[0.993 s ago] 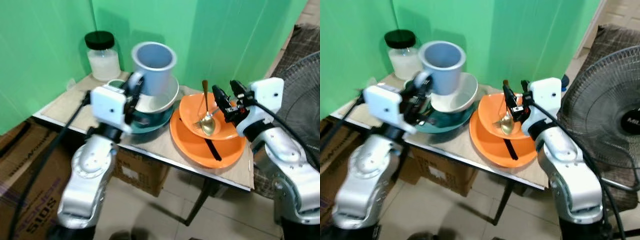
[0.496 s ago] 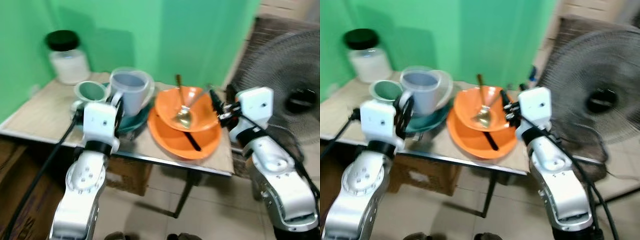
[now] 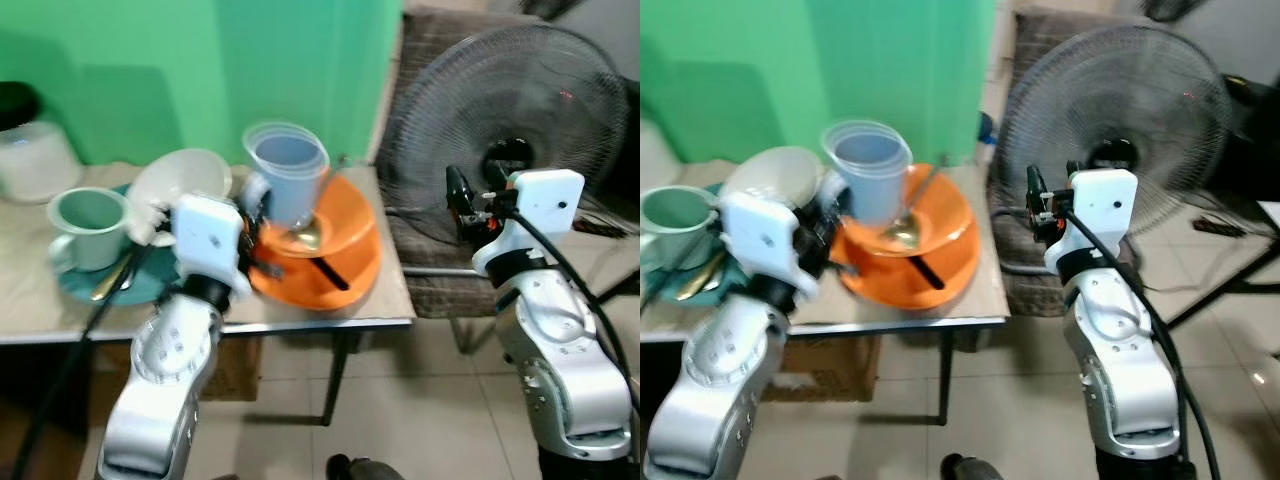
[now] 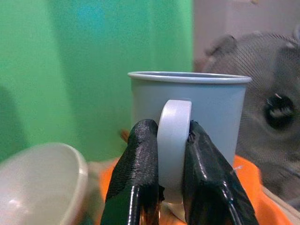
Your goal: Setting the table
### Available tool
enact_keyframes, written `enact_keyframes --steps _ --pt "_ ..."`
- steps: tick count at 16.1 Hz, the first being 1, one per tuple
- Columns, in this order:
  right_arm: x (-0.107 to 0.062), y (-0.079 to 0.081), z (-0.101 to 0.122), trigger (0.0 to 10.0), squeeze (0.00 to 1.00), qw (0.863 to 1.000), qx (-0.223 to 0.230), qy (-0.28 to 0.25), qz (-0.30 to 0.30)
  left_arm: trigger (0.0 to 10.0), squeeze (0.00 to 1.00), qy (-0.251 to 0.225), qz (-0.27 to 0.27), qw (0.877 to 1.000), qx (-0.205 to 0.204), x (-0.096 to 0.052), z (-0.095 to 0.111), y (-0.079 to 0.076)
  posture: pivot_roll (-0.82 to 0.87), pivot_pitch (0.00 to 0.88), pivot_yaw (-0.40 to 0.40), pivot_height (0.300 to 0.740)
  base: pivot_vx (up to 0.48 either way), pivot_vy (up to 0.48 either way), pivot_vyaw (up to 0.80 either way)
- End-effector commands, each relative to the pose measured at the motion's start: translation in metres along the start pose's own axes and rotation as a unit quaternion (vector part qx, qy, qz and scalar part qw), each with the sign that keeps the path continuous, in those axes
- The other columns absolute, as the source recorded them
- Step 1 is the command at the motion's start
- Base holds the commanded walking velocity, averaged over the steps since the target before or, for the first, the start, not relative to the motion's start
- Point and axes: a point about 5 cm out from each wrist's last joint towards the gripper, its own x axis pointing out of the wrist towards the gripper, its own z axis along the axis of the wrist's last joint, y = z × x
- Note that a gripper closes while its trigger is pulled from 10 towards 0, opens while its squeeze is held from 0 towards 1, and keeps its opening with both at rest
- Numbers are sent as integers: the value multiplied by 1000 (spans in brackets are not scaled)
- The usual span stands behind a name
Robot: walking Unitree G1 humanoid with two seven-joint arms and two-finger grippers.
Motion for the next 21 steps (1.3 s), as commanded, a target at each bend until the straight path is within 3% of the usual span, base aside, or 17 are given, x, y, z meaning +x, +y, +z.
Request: enact_keyframes --steps 1,3,5,8,10,14,16,21 --pt "-3 -5 -13 10000 0 999 -26 29 -33 10000 0 0 28 1000 5 -1 -2 5 56 0 -30 740 0 0 -763" --pt "-11 -9 -19 10000 0 998 12 54 -32 10000 0 -8 49 999 -4 -1 -2 10 61 0 -37 740 0 0 -753" --pt "-7 -11 -12 10000 0 998 39 40 -6 10000 0 -12 76 997 17 -11 3 20 88 0 -61 740 0 0 -756" --pt "-1 0 1 10000 0 999 29 5 34 10000 0 -30 87 995 42 -12 16 24 93 0 -75 740 0 0 -769" --pt "-3 -2 3 10000 0 999 27 3 37 10000 0 -27 87 995 48 -12 16 22 81 0 -65 740 0 0 -781" --pt "-10 -11 2 10000 0 999 36 9 4 10000 0 -21 43 998 42 7 12 11 45 0 -3 740 0 0 -792" --pt "-10 -8 3 10000 0 1000 17 2 5 10000 0 -14 51 998 43 9 9 14 37 0 -3 740 0 0 -800" --pt "-13 -4 5 10000 0 999 36 7 28 10000 0 0 75 996 58 -1 6 21 59 0 -32 740 0 0 -800"
